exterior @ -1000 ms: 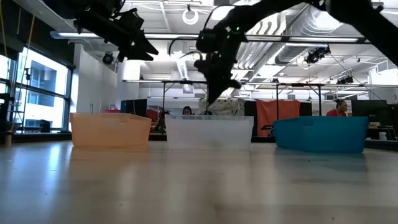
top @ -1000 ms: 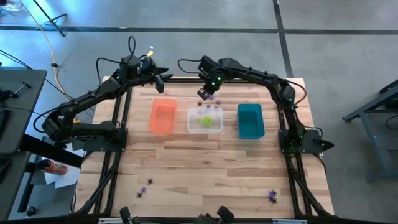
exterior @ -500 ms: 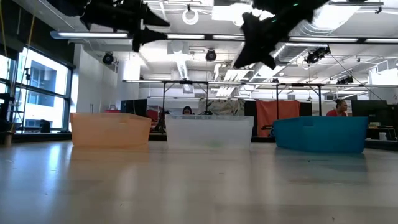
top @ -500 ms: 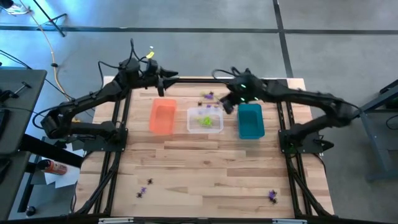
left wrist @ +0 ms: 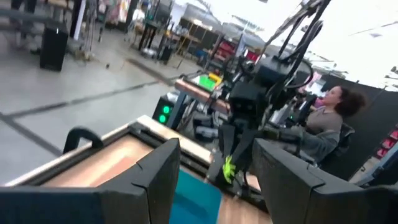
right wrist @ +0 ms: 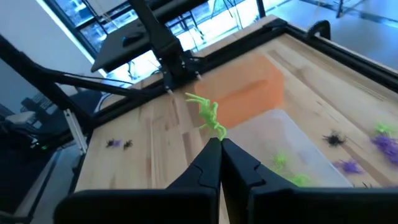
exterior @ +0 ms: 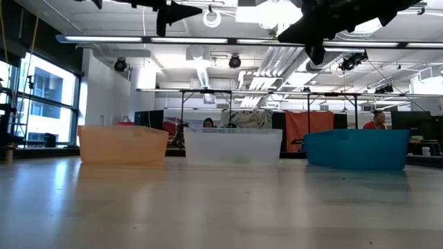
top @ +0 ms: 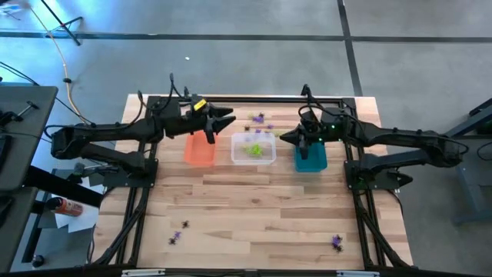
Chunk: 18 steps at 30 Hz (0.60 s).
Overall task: Sort Halloween decoration
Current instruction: Put the green spider toy into the transparent bin
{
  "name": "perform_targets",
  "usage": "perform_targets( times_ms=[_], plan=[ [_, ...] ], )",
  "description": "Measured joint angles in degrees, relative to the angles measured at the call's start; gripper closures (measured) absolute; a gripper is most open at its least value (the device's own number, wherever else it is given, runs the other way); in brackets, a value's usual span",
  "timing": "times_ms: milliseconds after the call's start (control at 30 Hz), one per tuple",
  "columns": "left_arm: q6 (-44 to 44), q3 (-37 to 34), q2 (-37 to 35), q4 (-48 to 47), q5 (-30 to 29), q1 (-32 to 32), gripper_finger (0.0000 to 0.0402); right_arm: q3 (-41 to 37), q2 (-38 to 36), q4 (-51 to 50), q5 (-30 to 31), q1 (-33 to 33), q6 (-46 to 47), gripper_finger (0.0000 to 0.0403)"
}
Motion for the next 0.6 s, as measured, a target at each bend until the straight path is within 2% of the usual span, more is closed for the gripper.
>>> perform_targets(
  times_ms=[333, 433, 600],
  plan=[
    [6.0, 0.0, 0.0, -1.1, 1.0, -0.1, 0.0213, 0.7, 3.0, -0.1, 3.1, 1.5, -1.6, 0.0403],
    [8.8, 0.0, -0.4, -1.1, 1.0, -0.1, 0.0213, 6.0, 7.6, -6.1, 4.2, 0.8, -4.1, 0.0403],
    [10.3, 0.0, -3.3, 0.0, 1.0, 1.1, 0.0213, 19.4, 19.8, -22.2, 4.5, -0.4, -14.1, 0.0403]
  ],
)
